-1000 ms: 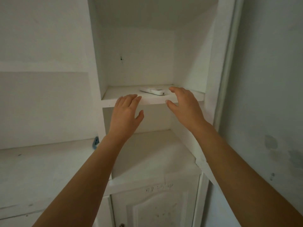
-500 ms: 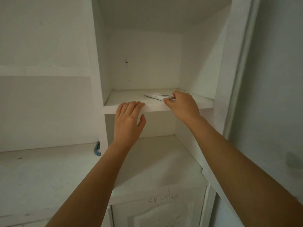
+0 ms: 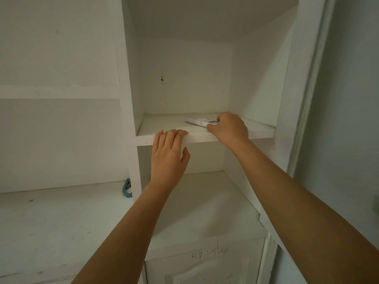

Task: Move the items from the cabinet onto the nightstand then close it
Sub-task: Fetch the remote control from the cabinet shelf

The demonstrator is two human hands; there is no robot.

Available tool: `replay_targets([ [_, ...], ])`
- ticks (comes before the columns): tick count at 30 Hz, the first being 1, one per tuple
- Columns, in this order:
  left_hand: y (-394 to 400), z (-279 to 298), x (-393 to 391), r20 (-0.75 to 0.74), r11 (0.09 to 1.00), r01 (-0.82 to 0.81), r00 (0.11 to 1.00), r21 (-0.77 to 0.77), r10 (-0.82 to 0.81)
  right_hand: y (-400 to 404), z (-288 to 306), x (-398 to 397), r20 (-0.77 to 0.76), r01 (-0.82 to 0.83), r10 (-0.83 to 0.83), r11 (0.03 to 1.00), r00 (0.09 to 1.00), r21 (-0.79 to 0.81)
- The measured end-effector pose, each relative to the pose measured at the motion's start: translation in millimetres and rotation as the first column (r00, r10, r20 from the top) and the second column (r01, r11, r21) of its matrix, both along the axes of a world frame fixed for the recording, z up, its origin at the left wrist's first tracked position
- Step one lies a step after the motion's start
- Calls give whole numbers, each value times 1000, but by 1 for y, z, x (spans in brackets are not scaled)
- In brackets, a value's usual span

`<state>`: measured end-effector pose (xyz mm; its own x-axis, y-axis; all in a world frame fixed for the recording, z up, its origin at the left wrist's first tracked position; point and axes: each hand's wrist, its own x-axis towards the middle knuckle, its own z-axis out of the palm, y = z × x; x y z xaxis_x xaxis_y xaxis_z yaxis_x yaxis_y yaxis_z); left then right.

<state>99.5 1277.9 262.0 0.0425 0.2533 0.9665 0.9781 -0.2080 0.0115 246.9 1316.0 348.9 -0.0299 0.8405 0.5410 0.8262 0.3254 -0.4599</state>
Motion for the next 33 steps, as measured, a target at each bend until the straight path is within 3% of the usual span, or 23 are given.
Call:
replay_targets([
  [13, -14, 1, 3, -31, 989, -11, 999, -147, 7, -30, 1, 16, -122, -58, 75, 989, 990, 138],
  [18, -22, 0, 3, -12, 976, 27, 999, -217, -30, -58, 1, 39, -271, -71, 116, 983, 956, 170],
  [23, -34, 8, 12, 153, 934, 154, 982, -322, -109, -89, -6, 63, -403, -140, 202, 974, 893, 177],
  [28, -53, 14, 25, 255, 882, 163, 965, -442, -51, -118, -19, 79, -457, -197, 254, 965, 852, 171],
  [33, -102, 0, 45, 505, 844, 284, 863, -455, -18, -154, -44, 89, -428, -304, 327, 945, 843, 125],
])
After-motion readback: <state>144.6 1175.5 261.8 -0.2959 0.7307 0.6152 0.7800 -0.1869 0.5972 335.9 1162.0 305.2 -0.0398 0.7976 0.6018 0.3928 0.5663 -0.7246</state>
